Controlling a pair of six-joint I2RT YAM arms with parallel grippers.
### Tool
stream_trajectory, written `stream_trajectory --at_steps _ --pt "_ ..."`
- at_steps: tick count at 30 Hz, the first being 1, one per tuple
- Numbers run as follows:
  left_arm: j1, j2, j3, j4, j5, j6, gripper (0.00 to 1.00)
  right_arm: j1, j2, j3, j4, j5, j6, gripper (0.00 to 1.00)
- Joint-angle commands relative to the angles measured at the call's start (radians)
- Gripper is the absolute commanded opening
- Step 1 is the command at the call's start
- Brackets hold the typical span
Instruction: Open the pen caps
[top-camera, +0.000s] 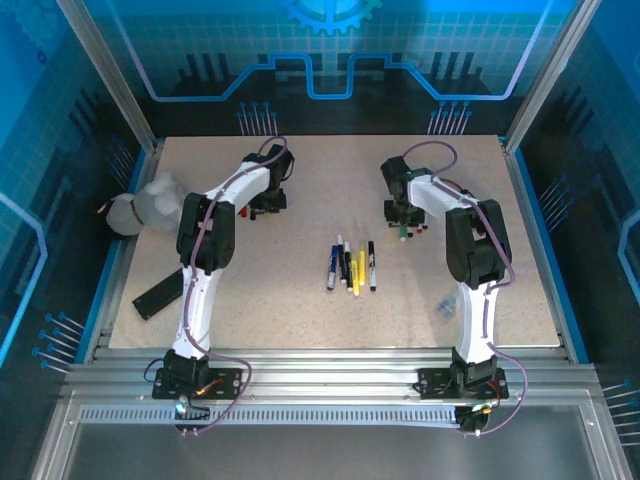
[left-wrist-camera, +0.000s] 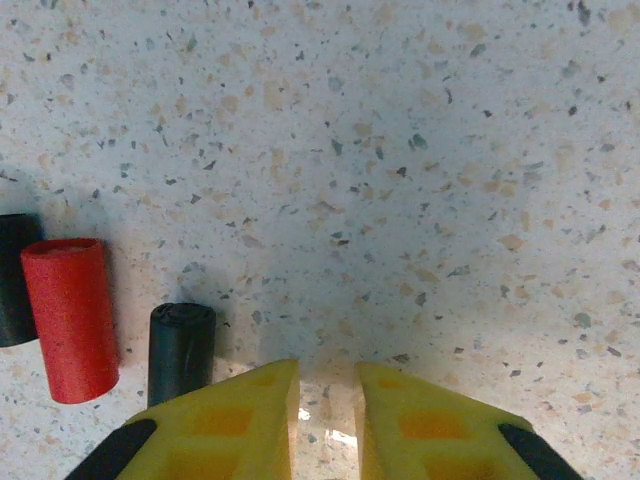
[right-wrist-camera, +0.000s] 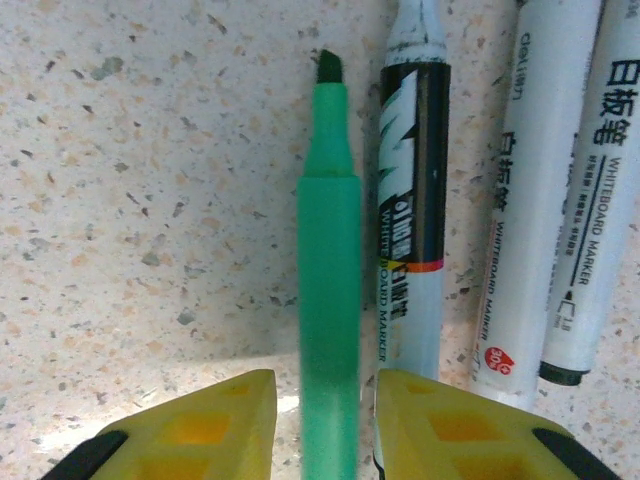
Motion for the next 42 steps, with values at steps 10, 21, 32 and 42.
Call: stream_trajectory --at_steps 10,21,32,42 --pt "0.005 0.012 0.040 -0.061 -0.046 0.001 0.23 -0.016 -0.002 0.032 -0.044 0.027 0.019 0.33" --pt "0.005 -0.014 0.067 -0.087 -0.070 0.004 0.27 -0.011 -0.029 0.001 -0.023 0.000 0.027 0.34" --pt "0.000 -0.067 0.071 -0.090 -0.076 -0.003 0.27 -0.012 -0.067 -0.032 -0.002 -0.008 0.021 0.34" --pt "-0.054 -0.390 -0.211 0.113 0.095 -0.060 0.30 -0.013 -0.135 -0.055 -0.012 -0.002 0.007 0.34"
